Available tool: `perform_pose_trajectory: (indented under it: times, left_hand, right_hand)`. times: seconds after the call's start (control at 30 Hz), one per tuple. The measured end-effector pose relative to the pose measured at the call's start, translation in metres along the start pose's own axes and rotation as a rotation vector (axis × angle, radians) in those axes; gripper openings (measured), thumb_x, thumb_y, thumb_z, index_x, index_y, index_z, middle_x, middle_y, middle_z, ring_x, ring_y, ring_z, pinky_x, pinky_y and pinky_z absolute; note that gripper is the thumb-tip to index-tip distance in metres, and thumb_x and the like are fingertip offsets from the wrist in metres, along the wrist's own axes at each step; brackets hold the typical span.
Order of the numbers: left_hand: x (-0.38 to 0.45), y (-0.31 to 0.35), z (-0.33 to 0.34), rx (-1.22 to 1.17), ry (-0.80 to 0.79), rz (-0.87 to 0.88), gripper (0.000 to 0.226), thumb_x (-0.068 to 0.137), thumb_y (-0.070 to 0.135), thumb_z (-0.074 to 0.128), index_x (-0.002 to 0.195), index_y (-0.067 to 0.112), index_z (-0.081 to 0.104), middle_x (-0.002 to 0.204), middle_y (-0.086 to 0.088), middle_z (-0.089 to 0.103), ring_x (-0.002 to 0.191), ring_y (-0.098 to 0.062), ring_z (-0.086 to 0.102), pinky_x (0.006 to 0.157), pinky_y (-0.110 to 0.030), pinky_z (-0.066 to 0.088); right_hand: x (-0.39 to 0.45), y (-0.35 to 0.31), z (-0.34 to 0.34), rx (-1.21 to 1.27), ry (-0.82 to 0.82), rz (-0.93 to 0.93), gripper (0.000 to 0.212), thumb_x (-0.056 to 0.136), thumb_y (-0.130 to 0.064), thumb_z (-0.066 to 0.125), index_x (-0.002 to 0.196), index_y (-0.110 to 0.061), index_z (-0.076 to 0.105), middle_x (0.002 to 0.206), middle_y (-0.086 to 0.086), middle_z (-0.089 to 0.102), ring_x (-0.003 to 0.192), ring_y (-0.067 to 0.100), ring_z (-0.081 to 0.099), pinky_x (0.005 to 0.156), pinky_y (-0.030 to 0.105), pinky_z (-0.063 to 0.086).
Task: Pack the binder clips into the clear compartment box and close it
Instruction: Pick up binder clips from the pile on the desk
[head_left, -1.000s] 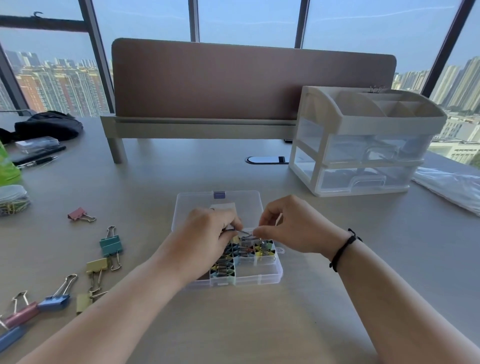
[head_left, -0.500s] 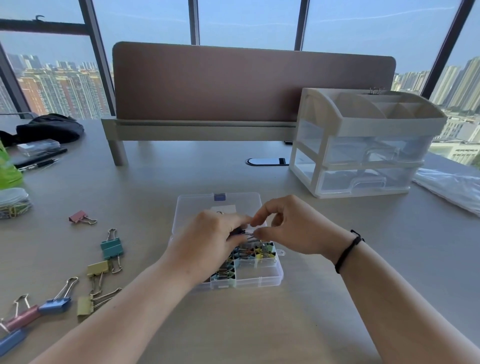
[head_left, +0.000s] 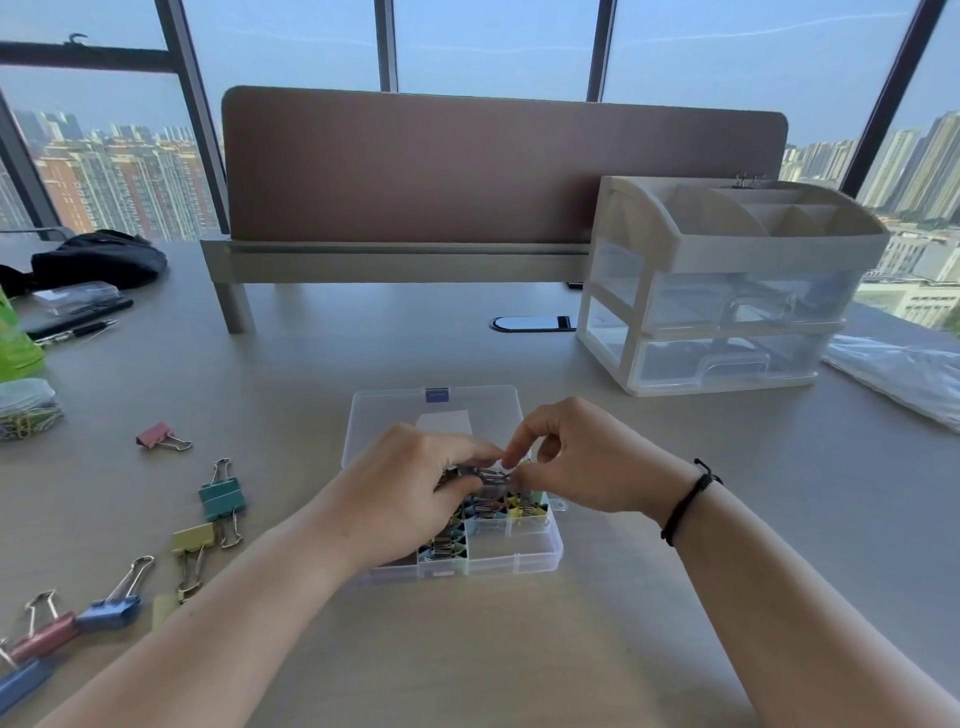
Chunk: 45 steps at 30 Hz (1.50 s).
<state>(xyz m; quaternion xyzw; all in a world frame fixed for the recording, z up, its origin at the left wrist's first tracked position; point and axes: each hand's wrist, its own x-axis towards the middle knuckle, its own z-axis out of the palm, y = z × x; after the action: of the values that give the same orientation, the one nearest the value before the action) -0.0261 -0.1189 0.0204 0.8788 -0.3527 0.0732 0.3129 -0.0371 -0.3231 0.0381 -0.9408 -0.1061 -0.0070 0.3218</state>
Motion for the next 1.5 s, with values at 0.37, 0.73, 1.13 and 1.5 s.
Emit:
perform_pose_trajectory:
  times: [0.37, 0.73, 1.13, 1.5]
  left_hand:
    - [0.005, -0.006, 0.000, -0.247, 0.174, -0.126, 0.036, 0.083, 0.008, 0.077, 0.097, 0.040, 0.069, 0.088, 0.023, 0.074, 0.092, 0.006, 0.068, 0.095, -0.017, 0.048]
    - [0.002, -0.006, 0.000, -0.133, 0.183, -0.125, 0.029, 0.086, 0.008, 0.073, 0.105, 0.030, 0.074, 0.088, 0.023, 0.072, 0.093, 0.010, 0.065, 0.092, -0.009, 0.045]
    - [0.003, -0.005, -0.013, -0.233, 0.351, -0.130, 0.023, 0.086, 0.000, 0.071, 0.102, 0.015, 0.075, 0.090, 0.009, 0.074, 0.089, 0.012, 0.066, 0.077, 0.001, 0.043]
    - [0.003, -0.006, 0.009, -0.172, 0.119, -0.100, 0.022, 0.085, 0.009, 0.075, 0.093, 0.029, 0.076, 0.094, 0.014, 0.070, 0.092, 0.000, 0.066, 0.089, -0.028, 0.054]
  right_hand:
    - [0.001, 0.005, -0.010, 0.029, -0.013, 0.057, 0.009, 0.079, -0.020, 0.078, 0.087, -0.024, 0.076, 0.071, -0.007, 0.072, 0.051, -0.006, 0.056, 0.046, 0.007, 0.037]
    - [0.004, 0.008, -0.005, -0.013, 0.009, 0.049, 0.008, 0.081, -0.035, 0.077, 0.082, -0.028, 0.075, 0.075, -0.008, 0.074, 0.068, 0.002, 0.067, 0.067, 0.021, 0.056]
    - [0.003, 0.004, 0.003, -0.098, 0.040, 0.028, 0.002, 0.082, -0.028, 0.074, 0.081, -0.028, 0.074, 0.067, -0.016, 0.062, 0.059, -0.006, 0.054, 0.054, 0.009, 0.037]
    - [0.004, 0.006, -0.003, -0.012, 0.014, 0.054, 0.009, 0.084, -0.017, 0.073, 0.085, -0.026, 0.076, 0.068, -0.013, 0.070, 0.060, -0.006, 0.063, 0.050, 0.004, 0.039]
